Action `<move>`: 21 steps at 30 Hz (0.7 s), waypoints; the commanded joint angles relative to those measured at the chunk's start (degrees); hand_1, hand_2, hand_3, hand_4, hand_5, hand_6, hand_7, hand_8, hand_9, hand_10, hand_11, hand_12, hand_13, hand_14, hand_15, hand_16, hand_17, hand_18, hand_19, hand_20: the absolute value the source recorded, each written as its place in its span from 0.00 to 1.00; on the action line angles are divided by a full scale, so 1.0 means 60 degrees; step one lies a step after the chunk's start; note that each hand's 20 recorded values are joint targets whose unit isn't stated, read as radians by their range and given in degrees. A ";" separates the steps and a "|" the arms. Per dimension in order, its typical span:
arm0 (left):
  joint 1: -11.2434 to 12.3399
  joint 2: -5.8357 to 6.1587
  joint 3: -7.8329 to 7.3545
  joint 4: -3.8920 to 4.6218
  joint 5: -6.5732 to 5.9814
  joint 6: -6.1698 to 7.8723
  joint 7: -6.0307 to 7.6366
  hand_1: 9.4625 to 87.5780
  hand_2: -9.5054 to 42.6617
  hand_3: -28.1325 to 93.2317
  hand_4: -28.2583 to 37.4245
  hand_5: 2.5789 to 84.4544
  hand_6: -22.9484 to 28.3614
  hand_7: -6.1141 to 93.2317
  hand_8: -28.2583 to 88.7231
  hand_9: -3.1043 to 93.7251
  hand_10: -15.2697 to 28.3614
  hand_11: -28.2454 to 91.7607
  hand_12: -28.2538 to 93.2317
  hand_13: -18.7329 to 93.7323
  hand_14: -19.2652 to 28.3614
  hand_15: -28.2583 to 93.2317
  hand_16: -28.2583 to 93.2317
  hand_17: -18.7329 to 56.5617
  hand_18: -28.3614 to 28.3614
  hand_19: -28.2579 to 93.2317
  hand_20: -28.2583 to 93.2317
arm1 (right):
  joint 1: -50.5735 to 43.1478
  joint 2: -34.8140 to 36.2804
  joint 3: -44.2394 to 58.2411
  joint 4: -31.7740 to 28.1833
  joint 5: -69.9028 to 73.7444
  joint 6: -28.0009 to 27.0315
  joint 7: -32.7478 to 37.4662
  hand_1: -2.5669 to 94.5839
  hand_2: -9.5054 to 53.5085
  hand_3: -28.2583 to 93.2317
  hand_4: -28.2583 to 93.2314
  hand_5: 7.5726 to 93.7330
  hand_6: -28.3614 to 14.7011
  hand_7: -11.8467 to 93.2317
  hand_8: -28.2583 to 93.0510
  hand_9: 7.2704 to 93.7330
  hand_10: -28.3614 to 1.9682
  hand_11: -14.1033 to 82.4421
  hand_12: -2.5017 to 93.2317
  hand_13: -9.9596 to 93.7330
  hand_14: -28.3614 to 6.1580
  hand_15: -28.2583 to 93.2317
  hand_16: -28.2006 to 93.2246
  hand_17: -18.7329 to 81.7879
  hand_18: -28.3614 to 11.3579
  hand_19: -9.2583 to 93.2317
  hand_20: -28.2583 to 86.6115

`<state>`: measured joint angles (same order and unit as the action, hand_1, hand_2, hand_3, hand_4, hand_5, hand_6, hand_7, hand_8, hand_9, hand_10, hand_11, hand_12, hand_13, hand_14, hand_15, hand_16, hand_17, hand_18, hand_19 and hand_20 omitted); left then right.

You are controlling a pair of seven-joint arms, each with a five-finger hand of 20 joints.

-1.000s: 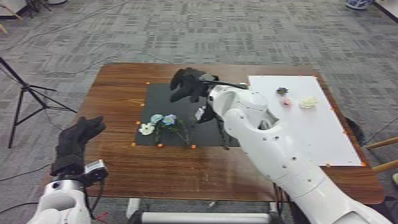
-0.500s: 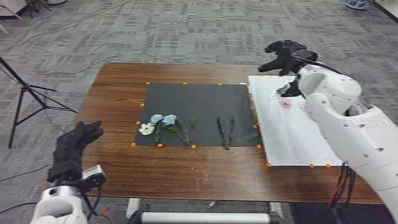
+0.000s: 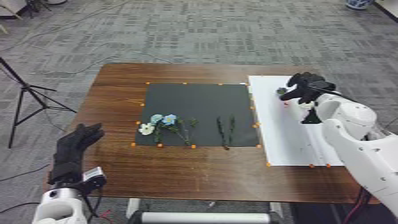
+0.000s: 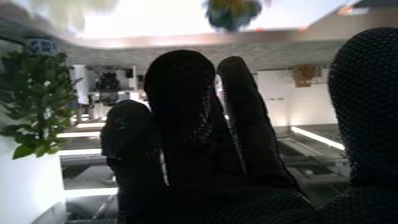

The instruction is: Arrange flowers

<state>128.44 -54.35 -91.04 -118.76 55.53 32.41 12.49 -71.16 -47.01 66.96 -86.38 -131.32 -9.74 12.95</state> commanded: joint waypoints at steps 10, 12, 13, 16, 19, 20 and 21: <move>0.0227 -0.0274 0.0020 -0.0119 0.0069 -0.0040 -0.0054 0.15 0.54 0.75 0.00 0.64 0.49 0.21 0.16 0.60 0.70 0.41 0.31 0.54 0.76 0.37 0.21 0.31 0.70 0.34 0.35 | -0.0824 -0.0568 -0.0453 0.1306 -0.0663 0.1718 -0.0244 0.51 0.00 0.77 0.08 0.60 0.64 0.30 0.16 0.70 0.51 0.29 0.22 0.91 0.68 0.74 0.49 0.75 0.31 1.00 0.70; 0.0191 -0.0249 0.0017 -0.0110 0.0061 -0.0022 -0.0048 0.15 0.54 0.75 0.00 0.64 0.49 0.21 0.16 0.60 0.70 0.41 0.31 0.54 0.76 0.37 0.21 0.31 0.70 0.34 0.35 | -0.0718 -0.0425 -0.0681 0.1324 -0.0432 0.2466 -0.0366 0.59 0.00 0.71 0.08 0.67 0.65 0.33 0.26 0.79 0.54 0.27 0.28 0.93 0.70 0.73 0.49 0.77 0.33 1.00 0.71; 0.0204 -0.0233 0.0007 -0.0122 0.0044 -0.0017 -0.0031 0.15 0.54 0.75 0.00 0.64 0.49 0.21 0.16 0.60 0.70 0.41 0.31 0.54 0.76 0.37 0.21 0.31 0.70 0.34 0.35 | -0.0629 -0.0286 -0.0823 0.1216 -0.0199 0.2826 -0.0401 0.62 0.00 0.69 0.08 0.70 0.64 0.33 0.28 0.83 0.56 0.26 0.31 0.93 0.71 0.73 0.50 0.78 0.33 1.00 0.71; 0.0166 -0.0190 -0.0013 -0.0118 0.0075 -0.0035 -0.0051 0.15 0.54 0.75 0.00 0.64 0.49 0.21 0.16 0.60 0.70 0.41 0.31 0.54 0.76 0.37 0.21 0.31 0.70 0.34 0.35 | -0.0319 0.0132 -0.1094 0.0556 0.0347 0.3661 -0.0446 0.67 0.01 0.67 0.08 0.79 0.64 0.34 0.31 0.92 0.62 0.24 0.37 0.96 0.73 0.72 0.51 0.81 0.34 1.00 0.72; 0.0179 -0.0150 -0.0064 -0.0133 0.0077 -0.0060 -0.0091 0.15 0.54 0.75 0.00 0.64 0.49 0.21 0.16 0.60 0.70 0.41 0.31 0.54 0.76 0.37 0.21 0.31 0.70 0.34 0.35 | 0.0081 0.0418 -0.1260 -0.0253 0.0872 0.3947 -0.0458 0.67 0.01 0.68 0.08 0.80 0.64 0.33 0.31 0.94 0.62 0.25 0.37 0.97 0.74 0.73 0.51 0.82 0.35 1.00 0.74; 0.0172 -0.0133 -0.0062 -0.0124 0.0078 -0.0057 -0.0082 0.15 0.54 0.75 0.00 0.64 0.49 0.20 0.16 0.60 0.70 0.41 0.31 0.54 0.76 0.37 0.21 0.31 0.70 0.34 0.35 | 0.0233 0.0451 -0.1315 -0.0493 0.1075 0.3913 -0.0460 0.67 0.00 0.69 0.08 0.81 0.64 0.33 0.31 0.94 0.62 0.25 0.37 0.97 0.75 0.73 0.51 0.82 0.35 1.00 0.74; 0.0168 -0.0124 -0.0062 -0.0118 0.0070 -0.0069 -0.0079 0.15 0.54 0.75 0.00 0.64 0.49 0.20 0.16 0.60 0.70 0.41 0.31 0.54 0.76 0.37 0.21 0.31 0.70 0.34 0.35 | 0.0429 0.0504 -0.1460 -0.0662 0.1259 0.3919 -0.0524 0.67 0.00 0.69 0.08 0.81 0.64 0.33 0.31 0.94 0.62 0.25 0.37 0.97 0.75 0.73 0.51 0.82 0.35 1.00 0.75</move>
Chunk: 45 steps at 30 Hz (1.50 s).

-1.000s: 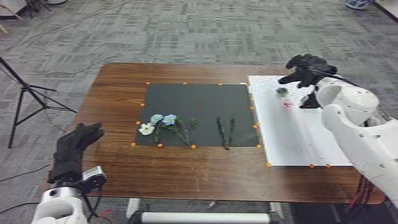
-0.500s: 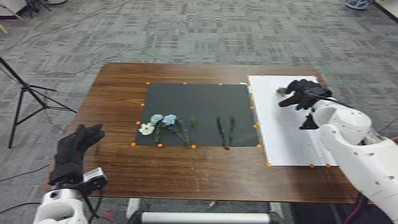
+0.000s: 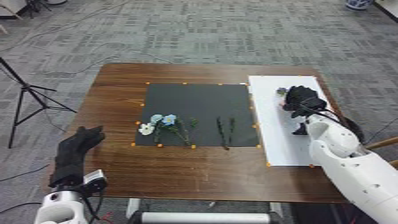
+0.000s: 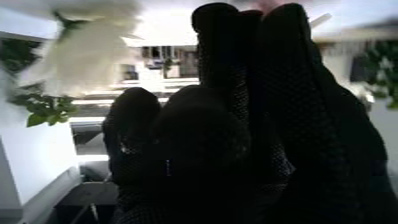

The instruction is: Arrange flowers

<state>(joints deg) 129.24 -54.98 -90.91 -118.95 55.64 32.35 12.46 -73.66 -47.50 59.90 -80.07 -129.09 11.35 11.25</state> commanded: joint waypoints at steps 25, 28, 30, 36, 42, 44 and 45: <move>-0.0221 0.0097 -0.0060 0.0020 -0.0042 -0.0083 -0.0108 0.15 0.54 0.75 0.00 0.64 0.50 0.20 0.16 0.60 0.70 0.41 0.31 0.54 0.77 0.37 0.21 0.31 0.70 0.34 0.35 | 0.2516 -0.1886 -0.3191 -0.2336 0.1173 -0.3283 -0.1749 0.65 0.00 0.71 0.07 0.82 0.66 0.32 0.31 0.95 0.63 0.24 0.37 0.97 0.76 0.73 0.52 0.82 0.36 1.00 0.76; -0.0088 0.0108 -0.0086 -0.0024 -0.0115 -0.0073 -0.0048 0.15 0.54 0.75 0.00 0.64 0.50 0.20 0.16 0.60 0.70 0.41 0.31 0.54 0.77 0.37 0.22 0.31 0.70 0.34 0.35 | 0.2505 -0.2241 -0.3258 -0.2220 0.1073 -0.3439 -0.1655 0.64 0.00 0.71 0.07 0.82 0.66 0.33 0.31 0.95 0.63 0.24 0.37 0.97 0.76 0.73 0.52 0.82 0.36 1.00 0.77; -0.0087 0.0085 -0.0078 -0.0013 -0.0137 -0.0116 -0.0046 0.15 0.54 0.75 0.00 0.64 0.50 0.20 0.16 0.60 0.70 0.41 0.31 0.54 0.77 0.37 0.22 0.31 0.70 0.34 0.35 | 0.2460 -0.2543 -0.3193 -0.2044 0.1003 -0.3581 -0.1645 0.64 0.00 0.71 0.07 0.82 0.66 0.33 0.31 0.95 0.63 0.24 0.37 0.97 0.76 0.73 0.52 0.82 0.36 1.00 0.77; -0.0275 0.0054 0.0047 0.0072 -0.0122 -0.0149 -0.0074 0.15 0.54 0.75 0.00 0.64 0.50 0.20 0.16 0.60 0.70 0.41 0.31 0.54 0.78 0.38 0.22 0.30 0.70 0.35 0.36 | 0.2313 -0.3205 -0.3009 -0.1449 0.0608 -0.3828 -0.1725 0.64 0.00 0.71 0.07 0.82 0.66 0.33 0.31 0.95 0.63 0.24 0.37 0.97 0.76 0.73 0.52 0.82 0.35 1.00 0.77; -0.0426 0.0049 0.0097 0.0128 -0.0088 -0.0118 -0.0177 0.15 0.54 0.75 0.00 0.64 0.50 0.21 0.16 0.60 0.70 0.41 0.31 0.54 0.78 0.38 0.22 0.30 0.70 0.35 0.36 | 0.2292 -0.3560 -0.2763 -0.0670 -0.0225 -0.3760 -0.2018 0.64 0.00 0.71 0.07 0.81 0.67 0.33 0.31 0.94 0.64 0.24 0.37 0.97 0.76 0.74 0.52 0.82 0.35 1.00 0.77; -0.0460 0.0051 0.0126 0.0138 -0.0089 -0.0105 -0.0205 0.15 0.54 0.75 0.00 0.64 0.50 0.21 0.16 0.60 0.70 0.41 0.31 0.54 0.78 0.38 0.22 0.30 0.70 0.35 0.36 | 0.2299 -0.3568 -0.2715 -0.0559 -0.0253 -0.3724 -0.1931 0.64 0.00 0.71 0.07 0.81 0.67 0.33 0.31 0.94 0.64 0.24 0.37 0.97 0.76 0.74 0.52 0.82 0.35 1.00 0.77; -0.0451 0.0043 0.0138 0.0125 -0.0087 -0.0074 -0.0206 0.15 0.54 0.75 0.00 0.64 0.50 0.21 0.16 0.60 0.70 0.41 0.31 0.54 0.78 0.38 0.22 0.30 0.70 0.35 0.36 | 0.2291 -0.3596 -0.2674 -0.0481 -0.0329 -0.3655 -0.1967 0.64 0.00 0.71 0.07 0.81 0.67 0.33 0.31 0.94 0.63 0.24 0.37 0.97 0.76 0.74 0.52 0.82 0.35 1.00 0.77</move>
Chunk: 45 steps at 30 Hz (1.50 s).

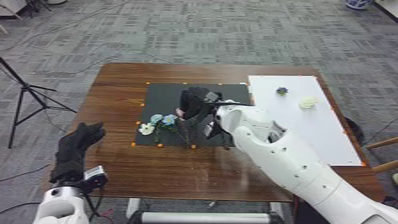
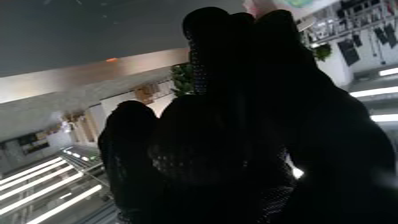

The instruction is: Arrange flowers

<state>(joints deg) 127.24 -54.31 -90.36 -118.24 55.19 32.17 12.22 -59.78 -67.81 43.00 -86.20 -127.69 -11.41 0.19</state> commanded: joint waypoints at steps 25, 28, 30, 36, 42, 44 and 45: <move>-0.0071 -0.0040 -0.0034 -0.0021 0.0098 -0.0369 -0.0382 0.15 0.52 0.76 0.00 0.64 0.50 0.20 0.16 0.59 0.70 0.41 0.31 0.53 0.78 0.38 0.22 0.30 0.70 0.35 0.36 | 0.0170 0.0872 0.0516 -0.0204 -0.0261 -0.0787 0.0282 0.52 0.00 0.75 0.10 0.69 0.64 0.31 0.29 0.79 0.58 0.31 0.25 0.94 0.74 0.75 0.52 0.80 0.35 1.00 0.78; -0.0002 -0.0062 -0.0082 -0.0076 0.0122 -0.0363 -0.0390 0.15 0.52 0.76 0.00 0.63 0.50 0.20 0.16 0.59 0.70 0.41 0.31 0.53 0.78 0.38 0.22 0.30 0.70 0.35 0.36 | 0.0228 0.1552 0.0790 -0.0598 -0.0376 -0.0329 0.0420 0.49 0.00 0.77 0.09 0.66 0.65 0.30 0.25 0.75 0.56 0.31 0.23 0.93 0.73 0.75 0.52 0.78 0.34 1.00 0.77; 0.0028 -0.0037 -0.0111 -0.0068 0.0104 -0.0368 -0.0350 0.15 0.52 0.76 0.00 0.63 0.50 0.20 0.16 0.59 0.70 0.41 0.31 0.53 0.78 0.38 0.22 0.30 0.70 0.35 0.36 | 0.0295 0.2069 0.1025 -0.0681 -0.0476 0.0022 0.0552 0.46 0.00 0.79 0.10 0.62 0.65 0.30 0.17 0.70 0.53 0.28 0.22 0.90 0.71 0.73 0.51 0.75 0.33 1.00 0.73; 0.0112 -0.0015 -0.0155 -0.0101 0.0075 -0.0284 -0.0341 0.15 0.52 0.76 0.00 0.63 0.50 0.20 0.16 0.59 0.70 0.41 0.31 0.53 0.78 0.38 0.22 0.30 0.70 0.35 0.36 | 0.0362 0.3326 0.1833 -0.0254 -0.0764 0.0231 0.1452 0.37 0.00 0.80 0.09 0.40 0.59 0.24 0.18 0.44 0.38 0.21 0.23 0.75 0.49 0.71 0.48 0.62 0.19 0.94 0.68; 0.0247 -0.0054 -0.0236 -0.0167 0.0110 -0.0254 -0.0401 0.16 0.51 0.76 0.00 0.63 0.50 0.20 0.16 0.59 0.70 0.41 0.31 0.53 0.78 0.38 0.22 0.30 0.70 0.35 0.36 | -0.0106 0.3778 0.3019 0.0435 -0.1086 -0.0299 0.2064 0.26 0.00 0.75 0.05 0.24 0.50 0.14 0.21 0.29 0.25 0.17 0.23 0.67 0.36 0.70 0.47 0.56 0.10 0.88 0.71; 0.0279 -0.0066 -0.0242 -0.0180 0.0129 -0.0291 -0.0416 0.16 0.51 0.76 0.00 0.63 0.50 0.20 0.16 0.59 0.70 0.41 0.31 0.53 0.78 0.38 0.22 0.30 0.70 0.35 0.36 | -0.0512 0.3878 0.3609 0.0458 -0.0998 -0.0415 0.2275 0.22 0.00 0.73 0.04 0.19 0.48 0.12 0.21 0.26 0.22 0.16 0.22 0.66 0.34 0.70 0.47 0.55 0.09 0.87 0.72; 0.0327 -0.0082 -0.0264 -0.0195 0.0135 -0.0302 -0.0413 0.16 0.51 0.76 0.00 0.63 0.50 0.20 0.16 0.59 0.70 0.41 0.31 0.53 0.78 0.38 0.22 0.30 0.70 0.35 0.36 | -0.0707 0.3863 0.3925 0.0491 -0.1034 -0.0523 0.2325 0.21 0.00 0.72 0.03 0.19 0.48 0.11 0.21 0.25 0.21 0.15 0.22 0.66 0.34 0.70 0.47 0.55 0.09 0.86 0.72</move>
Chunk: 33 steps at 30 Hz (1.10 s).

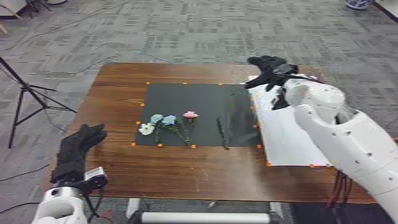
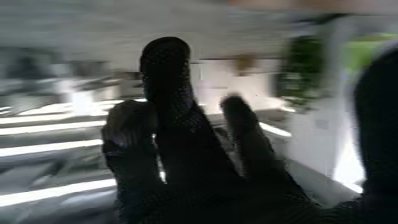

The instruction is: Arrange flowers

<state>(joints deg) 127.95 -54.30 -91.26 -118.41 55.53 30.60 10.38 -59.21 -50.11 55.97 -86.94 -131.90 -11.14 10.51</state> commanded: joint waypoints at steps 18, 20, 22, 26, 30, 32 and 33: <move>0.0250 -0.0182 -0.0056 -0.0241 0.0187 -0.0131 -0.0122 0.16 0.51 0.75 0.00 0.64 0.49 0.21 0.16 0.59 0.70 0.41 0.31 0.53 0.78 0.39 0.22 0.30 0.71 0.35 0.36 | -0.2240 0.0844 0.2816 0.0924 -0.0464 -0.1177 0.0499 0.21 0.00 0.73 0.04 0.26 0.50 0.13 0.21 0.32 0.27 0.18 0.20 0.69 0.32 0.75 0.47 0.56 0.08 0.88 0.72; 0.0262 -0.0195 -0.0065 -0.0249 0.0208 -0.0134 -0.0129 0.16 0.51 0.75 0.00 0.64 0.48 0.21 0.16 0.59 0.70 0.41 0.31 0.53 0.78 0.38 0.22 0.30 0.71 0.35 0.36 | -0.2333 0.0786 0.2794 0.1014 -0.0604 -0.1202 0.0458 0.21 0.00 0.73 0.04 0.26 0.51 0.13 0.21 0.32 0.28 0.18 0.20 0.69 0.32 0.75 0.47 0.56 0.08 0.88 0.72; 0.0277 -0.0232 -0.0064 -0.0250 0.0192 -0.0125 -0.0117 0.17 0.51 0.75 0.00 0.65 0.47 0.21 0.16 0.59 0.70 0.41 0.31 0.53 0.78 0.39 0.22 0.30 0.71 0.35 0.36 | -0.2444 0.0707 0.2699 0.1161 -0.0710 -0.1047 0.0446 0.22 0.00 0.73 0.04 0.27 0.51 0.13 0.21 0.33 0.29 0.18 0.21 0.70 0.33 0.75 0.47 0.57 0.08 0.88 0.72; 0.0333 -0.0293 -0.0033 -0.0264 0.0149 -0.0097 -0.0106 0.17 0.51 0.75 0.00 0.65 0.47 0.21 0.16 0.59 0.70 0.41 0.31 0.54 0.78 0.38 0.22 0.30 0.71 0.35 0.36 | -0.2775 0.0564 0.2493 0.1426 -0.0717 -0.0341 0.0566 0.29 0.00 0.76 0.03 0.31 0.55 0.17 0.19 0.41 0.35 0.20 0.21 0.74 0.40 0.77 0.46 0.61 0.12 0.91 0.71; 0.0372 -0.0303 -0.0041 -0.0265 0.0072 -0.0058 -0.0043 0.17 0.51 0.75 0.00 0.65 0.48 0.21 0.16 0.59 0.70 0.41 0.31 0.54 0.78 0.39 0.22 0.30 0.71 0.35 0.36 | -0.3042 0.0494 0.2224 0.1706 -0.0790 0.0901 0.0491 0.37 0.00 0.76 0.04 0.39 0.61 0.23 0.18 0.55 0.42 0.24 0.21 0.80 0.50 0.77 0.47 0.66 0.17 0.96 0.69; 0.0383 -0.0298 -0.0054 -0.0257 0.0042 -0.0054 -0.0006 0.17 0.51 0.75 0.00 0.65 0.48 0.21 0.16 0.59 0.70 0.41 0.31 0.54 0.78 0.39 0.22 0.30 0.71 0.35 0.35 | -0.3099 0.0530 0.2043 0.1831 -0.0589 0.1750 0.0435 0.43 0.00 0.75 0.04 0.46 0.64 0.25 0.16 0.65 0.48 0.27 0.21 0.84 0.57 0.76 0.47 0.69 0.21 0.98 0.68; 0.0426 -0.0299 -0.0064 -0.0278 0.0034 -0.0016 0.0004 0.17 0.51 0.75 0.00 0.65 0.48 0.21 0.16 0.59 0.70 0.41 0.31 0.54 0.78 0.39 0.22 0.30 0.71 0.35 0.36 | -0.3033 0.0537 0.1871 0.1923 -0.0504 0.2197 0.0430 0.45 0.00 0.76 0.05 0.50 0.66 0.26 0.16 0.70 0.50 0.29 0.21 0.86 0.59 0.76 0.48 0.71 0.23 0.99 0.68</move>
<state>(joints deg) 129.43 -55.06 -91.48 -119.39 56.22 30.31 10.04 -74.66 -45.99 70.69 -78.06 -135.51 -8.77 13.75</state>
